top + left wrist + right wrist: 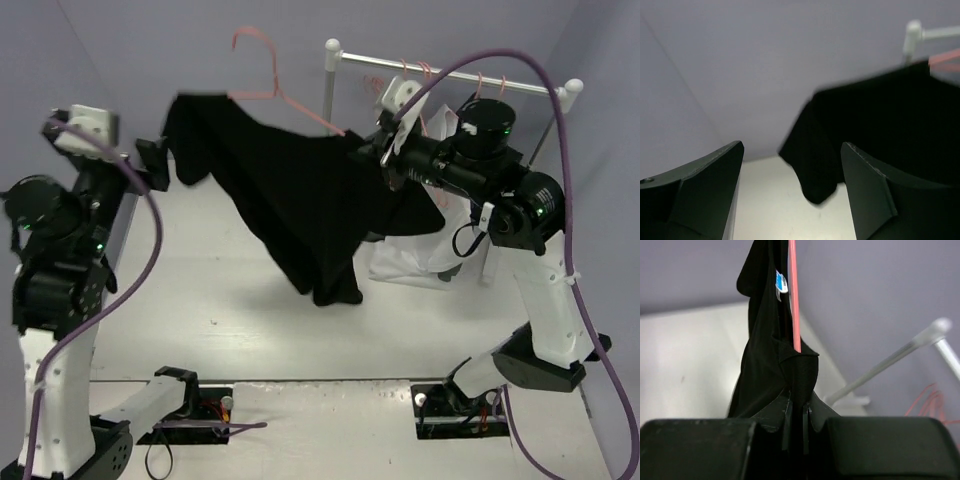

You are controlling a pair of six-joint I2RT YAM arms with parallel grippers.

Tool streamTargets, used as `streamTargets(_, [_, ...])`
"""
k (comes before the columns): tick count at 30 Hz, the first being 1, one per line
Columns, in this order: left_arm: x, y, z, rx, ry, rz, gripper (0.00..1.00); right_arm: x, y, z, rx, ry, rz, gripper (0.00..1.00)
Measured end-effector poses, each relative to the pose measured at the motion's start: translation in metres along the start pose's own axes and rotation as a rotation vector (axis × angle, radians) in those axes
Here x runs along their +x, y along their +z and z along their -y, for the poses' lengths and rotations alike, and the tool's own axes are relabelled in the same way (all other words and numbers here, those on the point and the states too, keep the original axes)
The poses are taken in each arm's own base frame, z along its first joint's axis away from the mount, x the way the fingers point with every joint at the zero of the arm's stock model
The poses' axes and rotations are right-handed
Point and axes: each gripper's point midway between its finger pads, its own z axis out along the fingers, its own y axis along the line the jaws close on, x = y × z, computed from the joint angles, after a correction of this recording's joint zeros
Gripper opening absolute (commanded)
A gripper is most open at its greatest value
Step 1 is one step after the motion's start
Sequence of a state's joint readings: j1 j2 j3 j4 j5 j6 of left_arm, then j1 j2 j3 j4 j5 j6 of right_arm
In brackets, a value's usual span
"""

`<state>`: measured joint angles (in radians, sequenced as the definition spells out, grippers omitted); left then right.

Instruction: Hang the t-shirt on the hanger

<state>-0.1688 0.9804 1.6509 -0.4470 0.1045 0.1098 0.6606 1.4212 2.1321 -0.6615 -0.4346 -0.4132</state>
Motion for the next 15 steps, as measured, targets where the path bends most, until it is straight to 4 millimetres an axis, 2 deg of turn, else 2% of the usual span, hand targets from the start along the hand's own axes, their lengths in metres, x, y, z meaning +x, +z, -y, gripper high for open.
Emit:
streamTargets(3, [-0.051,-0.020,-0.018,-0.079,-0.023,0.128,0.74,-0.054,-0.001,0.021,0.066,0.008,0.146,0.00])
streamTargets(5, [-0.069,-0.033,-0.024,-0.108,-0.035,0.177,0.74,-0.078,-0.007,0.025,0.085,0.035,0.223,0.00])
streamTargets(7, [-0.081,-0.049,-0.028,-0.128,-0.042,0.217,0.74,-0.092,-0.015,0.024,0.085,0.063,0.274,0.00])
streamTargets(10, [-0.084,-0.061,-0.032,-0.147,-0.048,0.236,0.74,-0.092,-0.020,0.020,0.095,0.111,0.289,0.00])
streamTargets(15, [-0.066,-0.054,-0.031,-0.155,-0.049,0.186,0.74,-0.063,-0.023,0.006,0.083,0.202,0.221,0.00])
